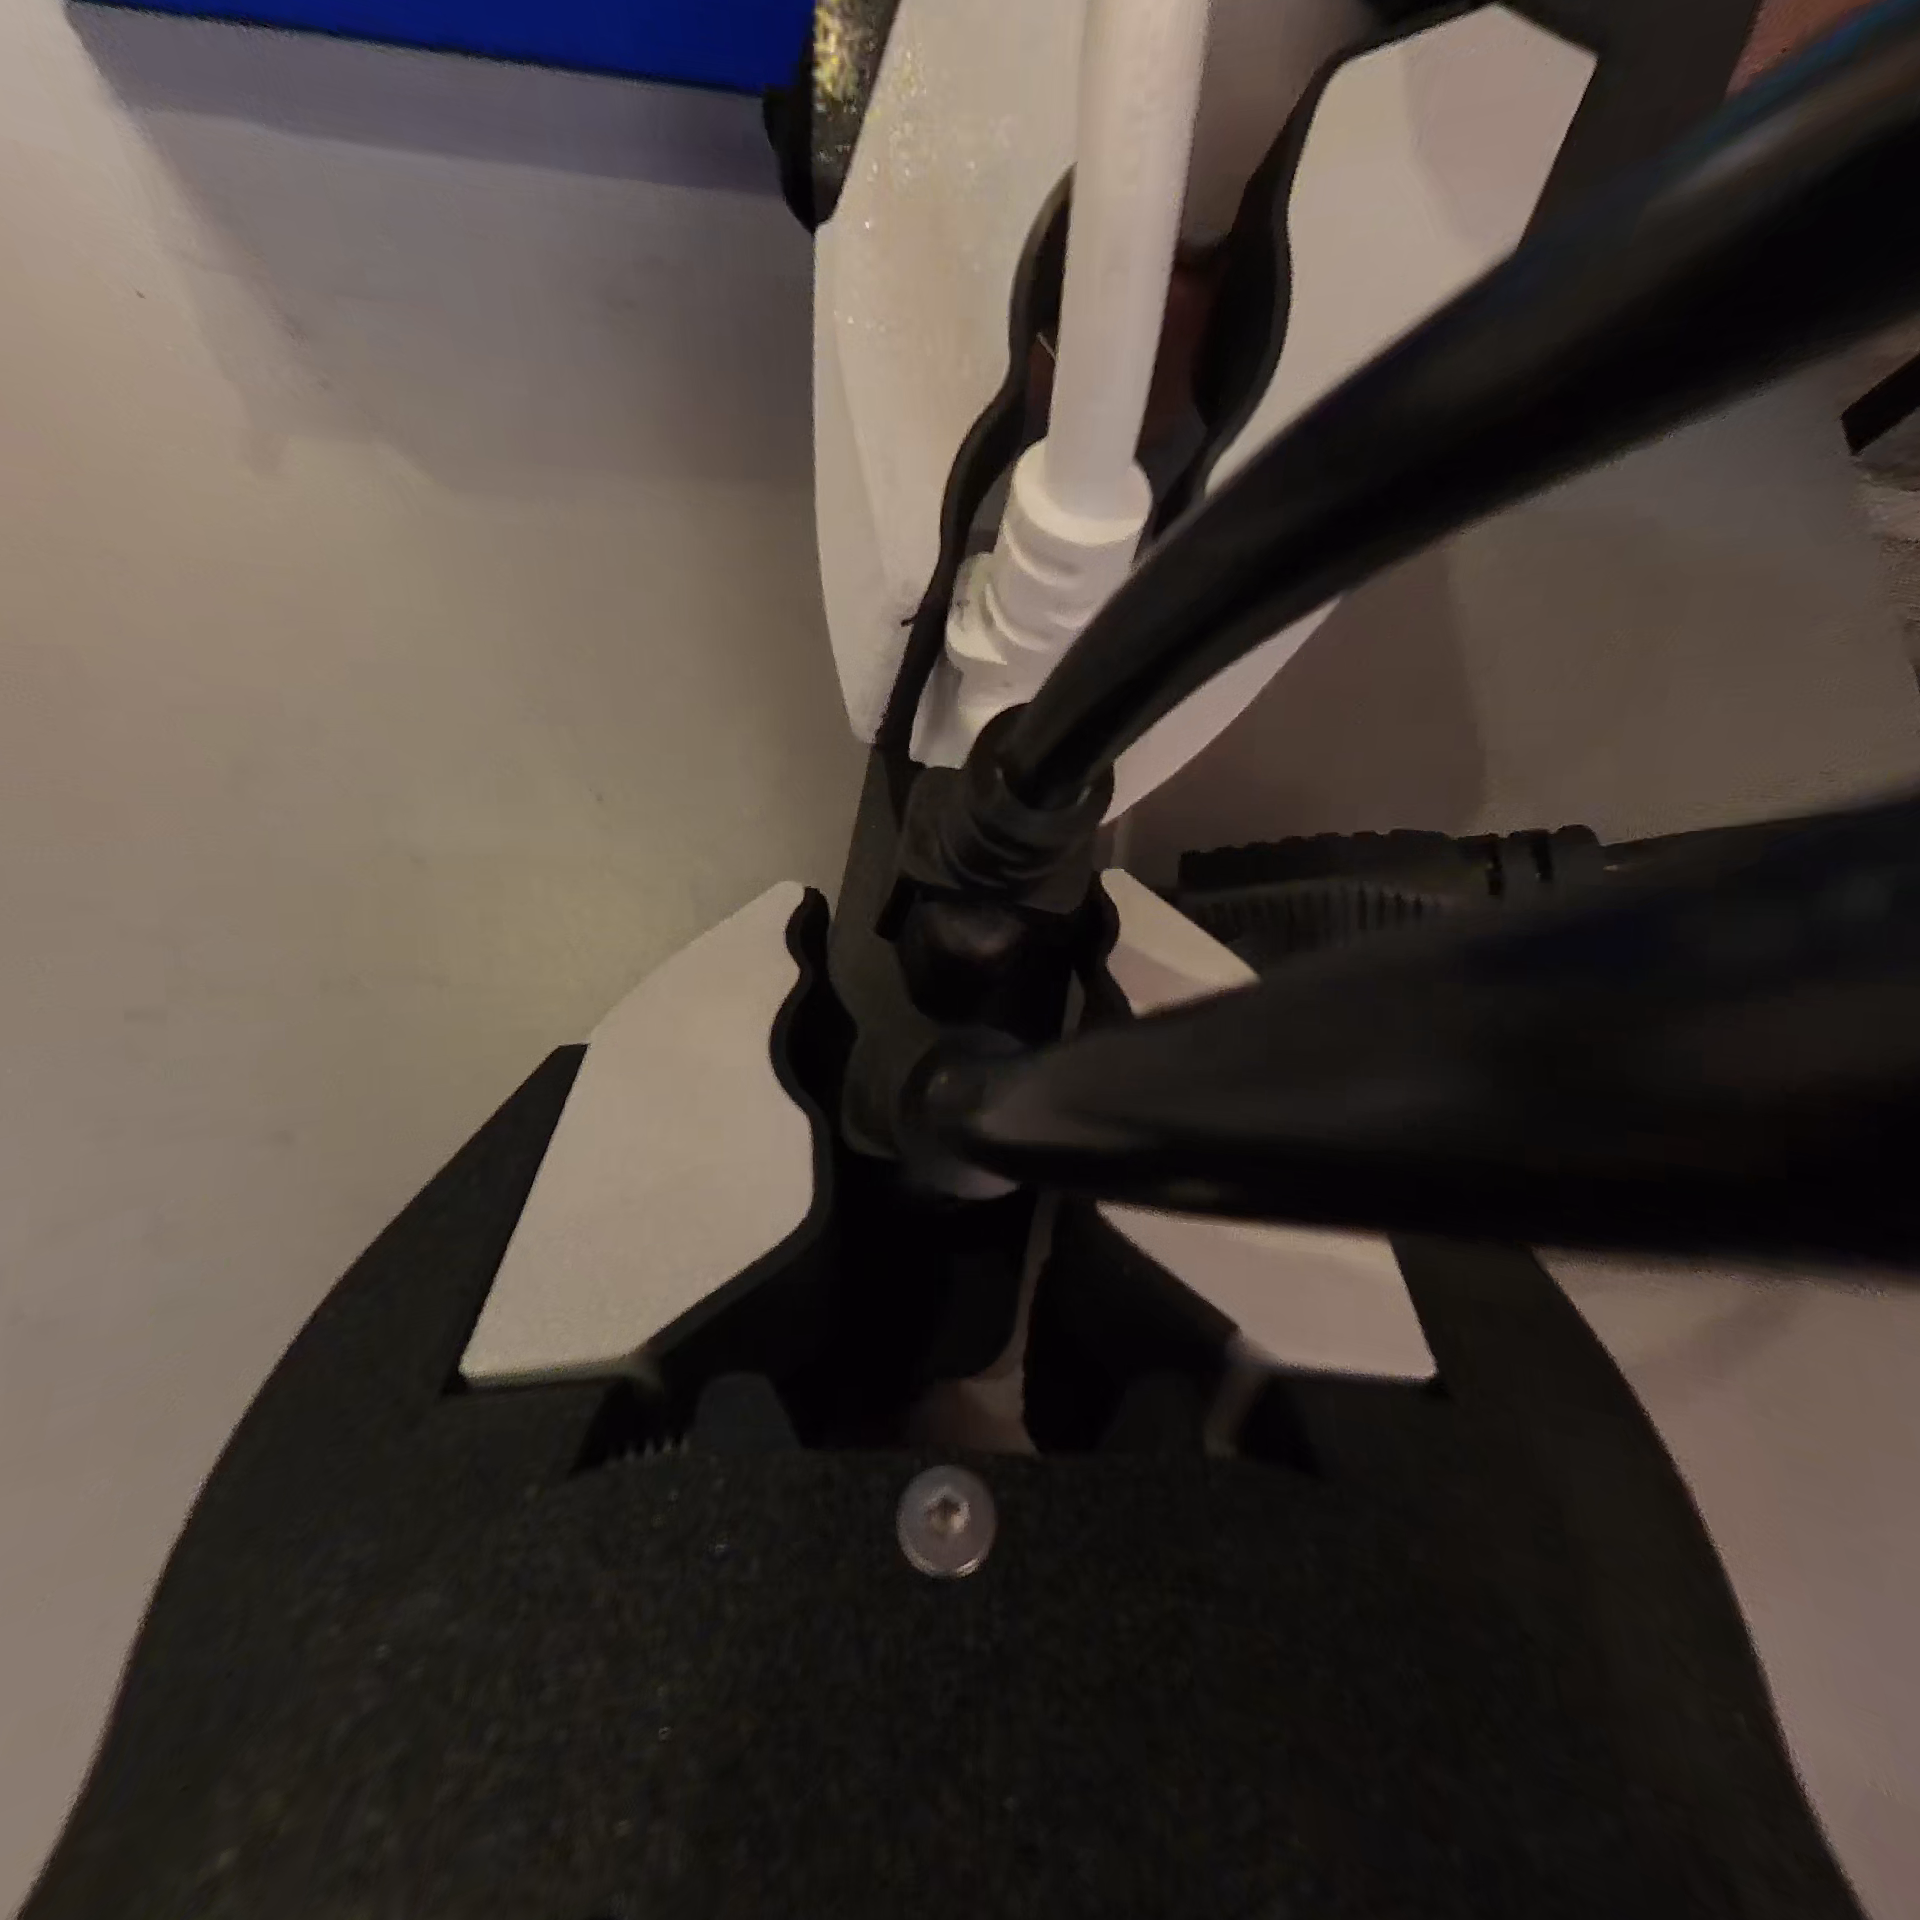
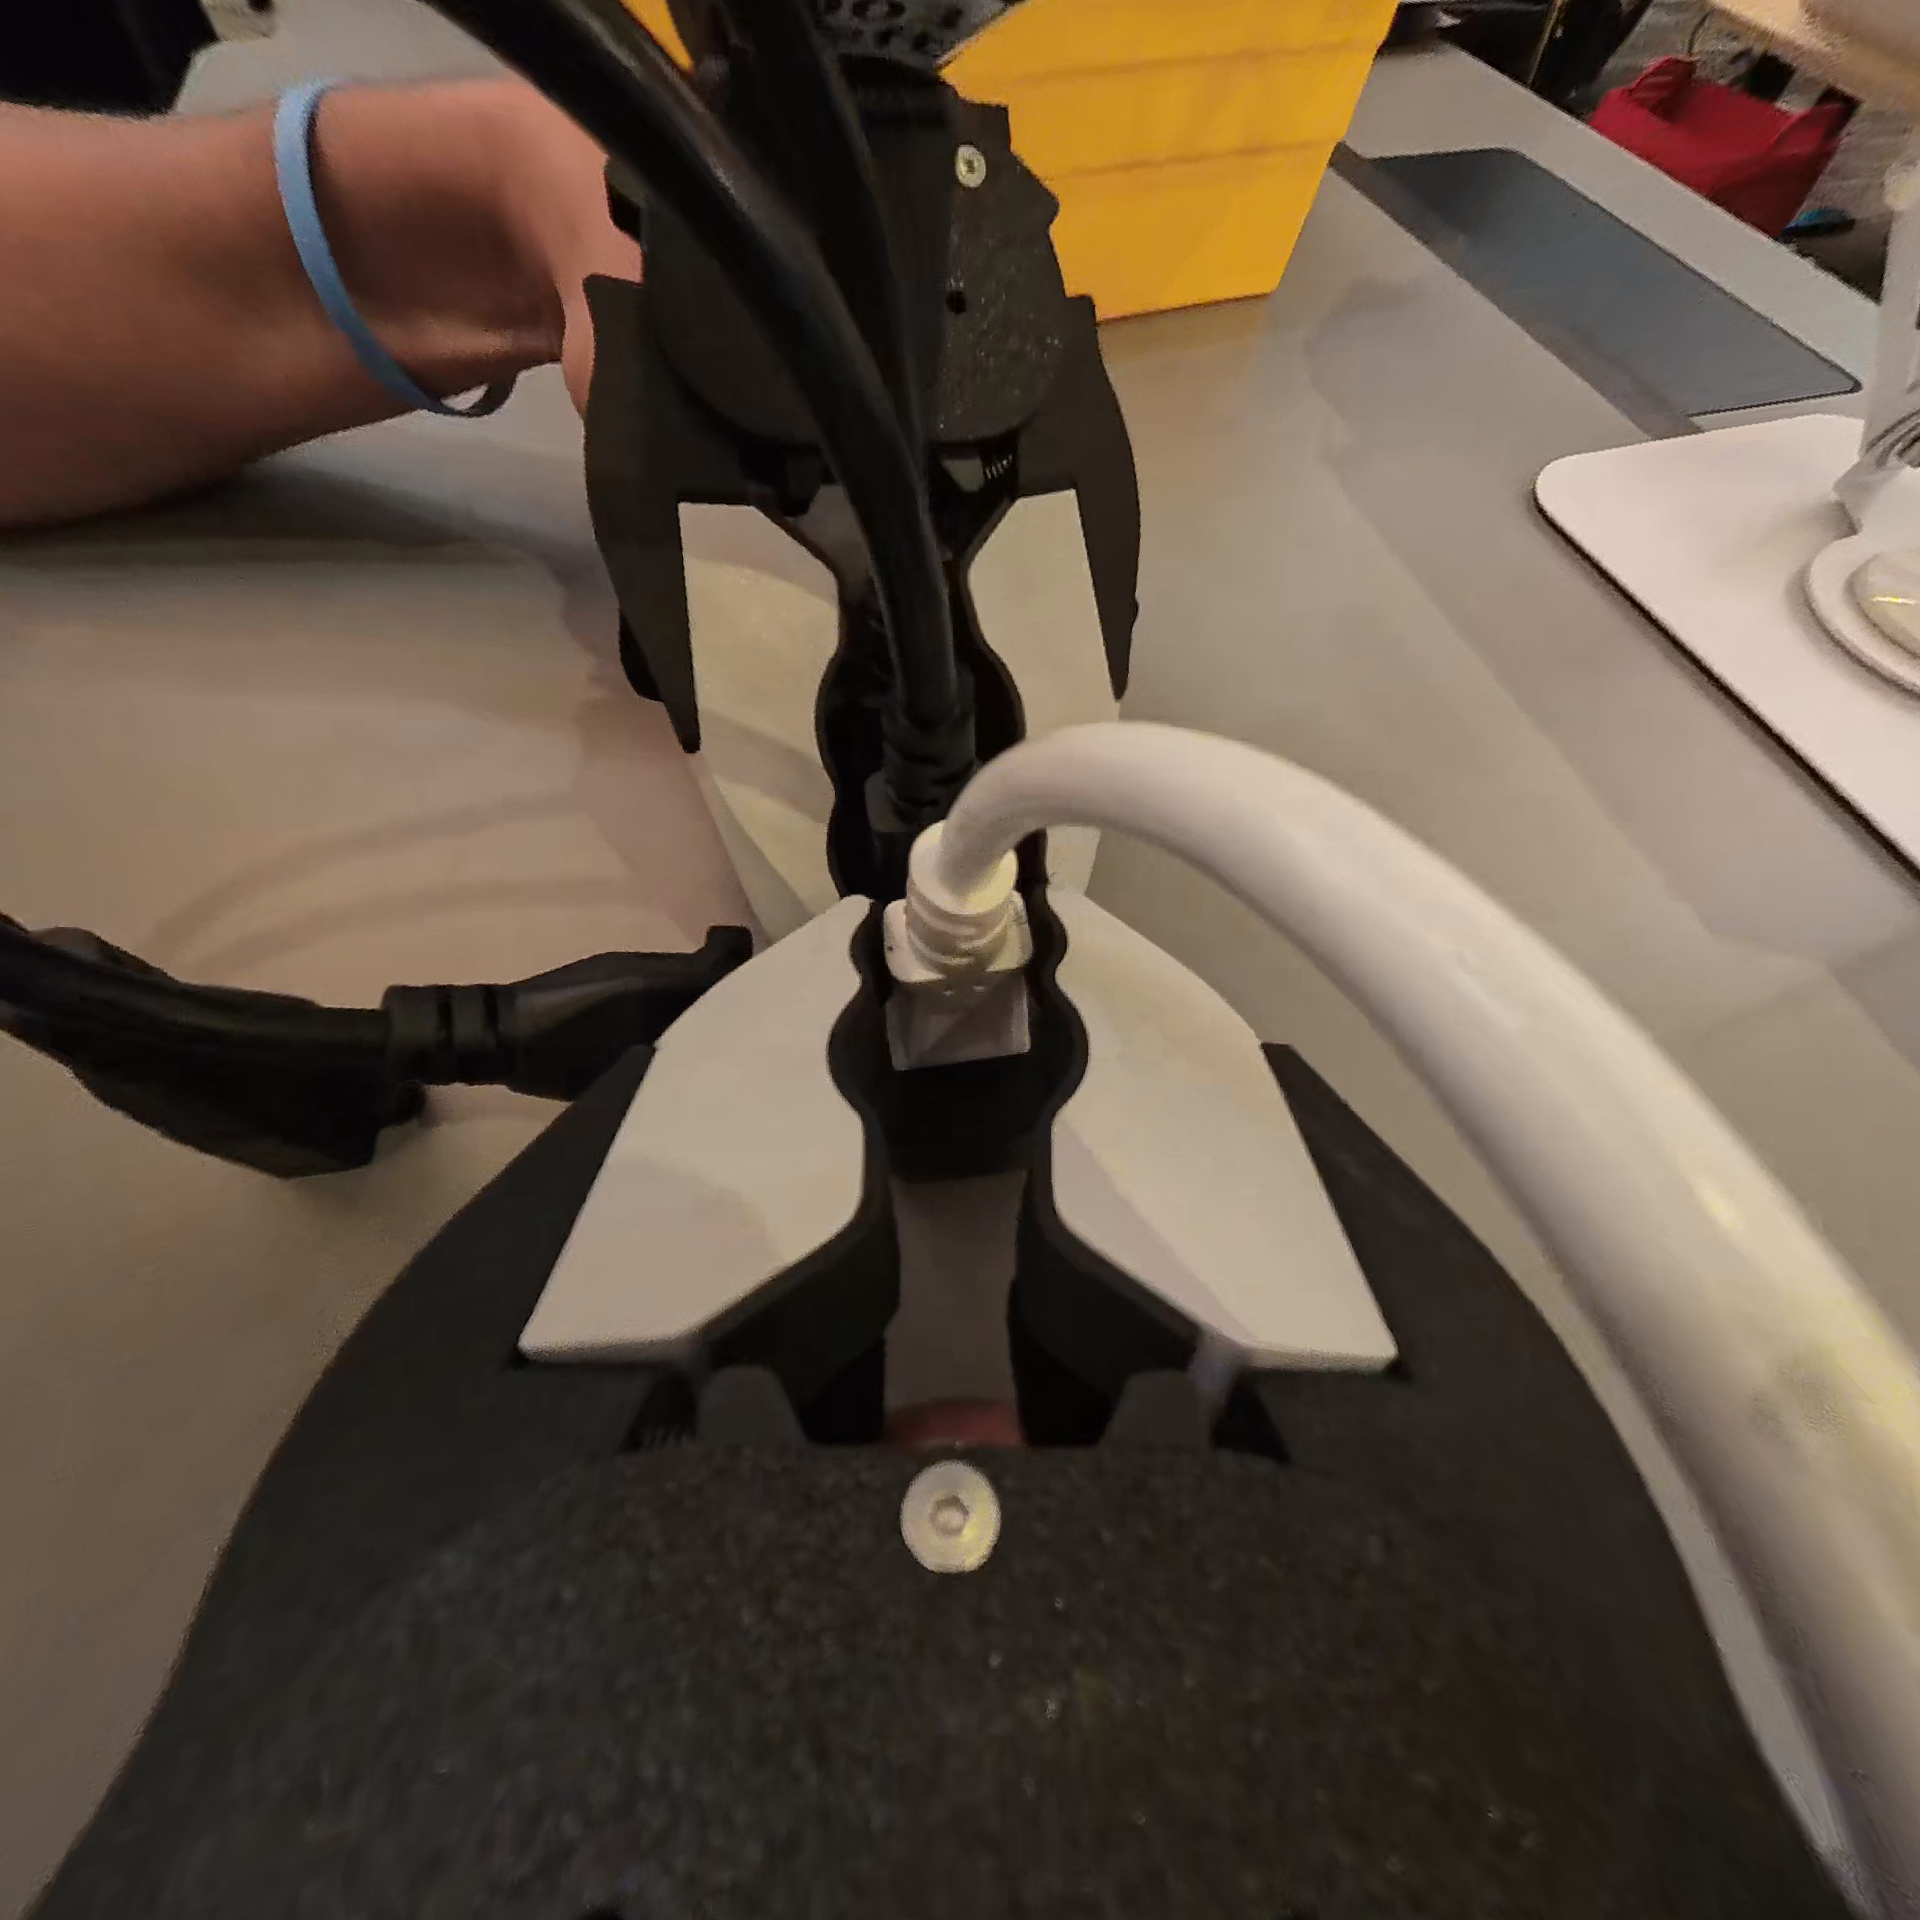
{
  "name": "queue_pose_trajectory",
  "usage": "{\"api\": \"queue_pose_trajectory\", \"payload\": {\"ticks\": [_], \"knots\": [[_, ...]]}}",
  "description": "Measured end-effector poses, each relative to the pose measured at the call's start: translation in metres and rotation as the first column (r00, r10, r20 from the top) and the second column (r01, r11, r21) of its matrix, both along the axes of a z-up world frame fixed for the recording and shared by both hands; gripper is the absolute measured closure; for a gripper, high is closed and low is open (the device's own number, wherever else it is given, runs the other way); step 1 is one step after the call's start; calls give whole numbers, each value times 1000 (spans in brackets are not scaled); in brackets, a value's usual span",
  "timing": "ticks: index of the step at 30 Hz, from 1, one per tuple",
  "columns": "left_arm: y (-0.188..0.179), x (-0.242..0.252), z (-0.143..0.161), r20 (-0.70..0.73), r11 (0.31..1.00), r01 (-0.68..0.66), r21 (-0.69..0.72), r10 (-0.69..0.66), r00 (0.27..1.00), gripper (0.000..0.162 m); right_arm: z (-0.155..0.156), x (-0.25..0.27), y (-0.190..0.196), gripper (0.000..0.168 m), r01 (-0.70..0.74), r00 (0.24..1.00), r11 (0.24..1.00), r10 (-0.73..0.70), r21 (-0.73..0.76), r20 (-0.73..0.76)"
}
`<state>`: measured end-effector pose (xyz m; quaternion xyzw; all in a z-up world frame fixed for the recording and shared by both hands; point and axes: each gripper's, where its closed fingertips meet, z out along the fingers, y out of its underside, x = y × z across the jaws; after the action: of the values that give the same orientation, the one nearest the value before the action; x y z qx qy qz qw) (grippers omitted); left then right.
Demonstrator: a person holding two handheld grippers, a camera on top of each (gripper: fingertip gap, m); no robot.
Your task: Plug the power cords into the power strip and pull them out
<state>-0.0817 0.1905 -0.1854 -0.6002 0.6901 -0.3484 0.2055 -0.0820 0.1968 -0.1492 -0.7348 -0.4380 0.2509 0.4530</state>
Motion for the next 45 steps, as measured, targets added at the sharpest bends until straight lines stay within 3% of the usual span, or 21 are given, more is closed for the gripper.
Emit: {"api": "queue_pose_trajectory", "payload": {"ticks": [16, 19, 23, 27, 29, 32, 40, 45], "knots": [[2, 7, 8, 40, 999, 4, -53, -1, 999, 114, 19, -1, 6, 146, 10, 978, 997, -24, -71, -207], [7, 2, 1, 7, 1000, -8, -22, 9, 1000, 115, 8, -1, 8, 144, 42, 992, 997, -50, -68, -115], [12, 0, -5, -10, 997, -30, 73, 31, 999, 116, -4, 1, 7, 138, 103, 993, 973, -111, -208, -27], [16, -4, -4, -4, 994, -37, 104, 37, 999, 115, -20, 8, -4, 121, 122, 966, 989, -98, -85, 237], [16, -5, -4, -4, 995, -32, 97, 32, 999, 115, -22, 7, -5, 120, 107, 956, 994, -94, -31, 279], [18, -7, -4, -10, 995, -33, 96, 34, 999, 115, -20, 7, 7, 131, 91, 950, 995, -102, 49, 295], [22, -13, -3, -25, 993, -85, 81, 88, 996, 115, -26, 2, 9, 133, 22, 983, 1000, -17, -22, 185], [20, -16, 42, 103, 988, -130, 84, 121, 987, 118, -25, 2, 9, 134, -8, 985, 999, 17, -54, 170]]}}
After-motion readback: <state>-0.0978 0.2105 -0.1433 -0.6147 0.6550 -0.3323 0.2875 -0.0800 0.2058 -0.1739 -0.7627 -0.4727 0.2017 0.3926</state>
